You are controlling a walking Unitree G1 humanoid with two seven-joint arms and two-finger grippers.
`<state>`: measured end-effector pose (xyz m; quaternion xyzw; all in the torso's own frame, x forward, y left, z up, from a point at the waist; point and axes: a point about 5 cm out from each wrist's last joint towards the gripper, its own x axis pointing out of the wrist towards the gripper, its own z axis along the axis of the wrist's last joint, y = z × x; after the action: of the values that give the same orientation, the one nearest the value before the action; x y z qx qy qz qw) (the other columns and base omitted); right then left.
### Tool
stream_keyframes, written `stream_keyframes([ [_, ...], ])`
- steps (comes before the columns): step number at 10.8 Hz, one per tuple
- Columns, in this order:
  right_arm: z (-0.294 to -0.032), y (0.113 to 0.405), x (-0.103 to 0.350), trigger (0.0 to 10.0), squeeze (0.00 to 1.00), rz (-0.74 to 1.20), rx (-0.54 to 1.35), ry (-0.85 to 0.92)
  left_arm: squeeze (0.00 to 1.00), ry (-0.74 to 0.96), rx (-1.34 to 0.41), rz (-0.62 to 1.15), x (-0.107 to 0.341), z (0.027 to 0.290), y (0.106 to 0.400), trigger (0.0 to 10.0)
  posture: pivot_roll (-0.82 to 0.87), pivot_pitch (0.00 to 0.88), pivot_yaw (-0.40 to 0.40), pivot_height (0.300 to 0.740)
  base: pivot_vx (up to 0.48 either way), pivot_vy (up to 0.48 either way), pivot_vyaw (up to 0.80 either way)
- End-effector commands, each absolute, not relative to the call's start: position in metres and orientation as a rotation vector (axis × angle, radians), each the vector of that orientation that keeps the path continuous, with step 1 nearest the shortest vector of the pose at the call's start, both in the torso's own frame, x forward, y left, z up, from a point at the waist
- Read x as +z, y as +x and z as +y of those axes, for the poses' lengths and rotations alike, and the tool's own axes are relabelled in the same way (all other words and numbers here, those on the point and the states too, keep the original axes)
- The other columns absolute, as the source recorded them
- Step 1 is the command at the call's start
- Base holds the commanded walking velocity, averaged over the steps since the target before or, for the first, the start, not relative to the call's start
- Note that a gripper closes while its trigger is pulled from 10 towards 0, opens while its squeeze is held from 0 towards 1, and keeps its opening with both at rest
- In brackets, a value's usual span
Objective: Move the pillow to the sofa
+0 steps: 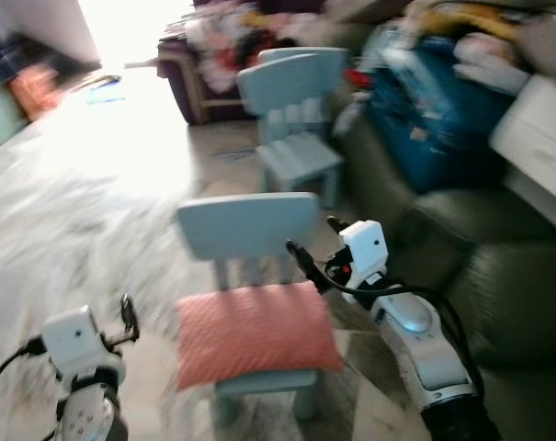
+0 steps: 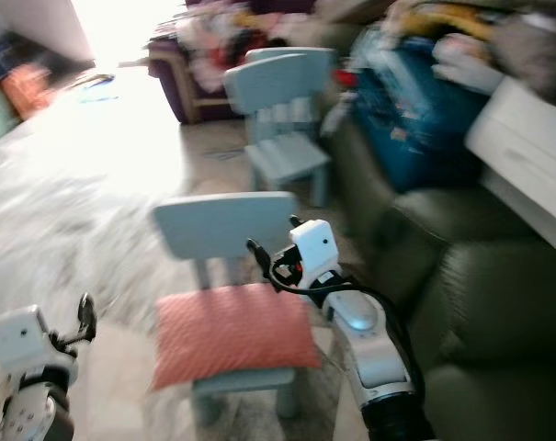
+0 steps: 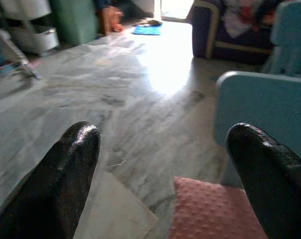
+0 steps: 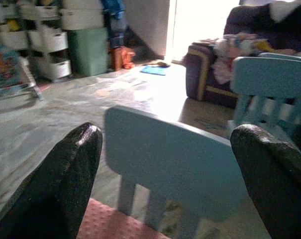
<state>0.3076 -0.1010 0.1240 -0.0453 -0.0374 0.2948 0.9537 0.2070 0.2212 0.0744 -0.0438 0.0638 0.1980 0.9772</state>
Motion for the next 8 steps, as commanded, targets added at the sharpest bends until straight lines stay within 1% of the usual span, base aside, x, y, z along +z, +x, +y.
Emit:
stream_keyframes([
  [1,-0.098,0.308,0.125,10.0,0.0,-0.083,0.611,-0.097,0.0,-0.081,0.406,0.14,0.071,0.224,0.204,10.0,-0.11,0.075,0.042,0.74,0.0,0.0,0.71],
  [6,-0.098,0.309,0.124,10.0,0.0,-0.076,0.599,-0.083,0.0,-0.077,0.401,0.139,0.069,0.223,0.205,10.0,-0.11,0.077,0.039,0.74,0.0,0.0,0.0],
  [8,-0.096,0.311,0.122,10.0,0.0,-0.061,0.585,-0.082,0.0,-0.075,0.372,0.2,0.058,0.223,0.205,10.0,-0.11,0.079,0.038,0.74,0.0,0.0,0.0],
])
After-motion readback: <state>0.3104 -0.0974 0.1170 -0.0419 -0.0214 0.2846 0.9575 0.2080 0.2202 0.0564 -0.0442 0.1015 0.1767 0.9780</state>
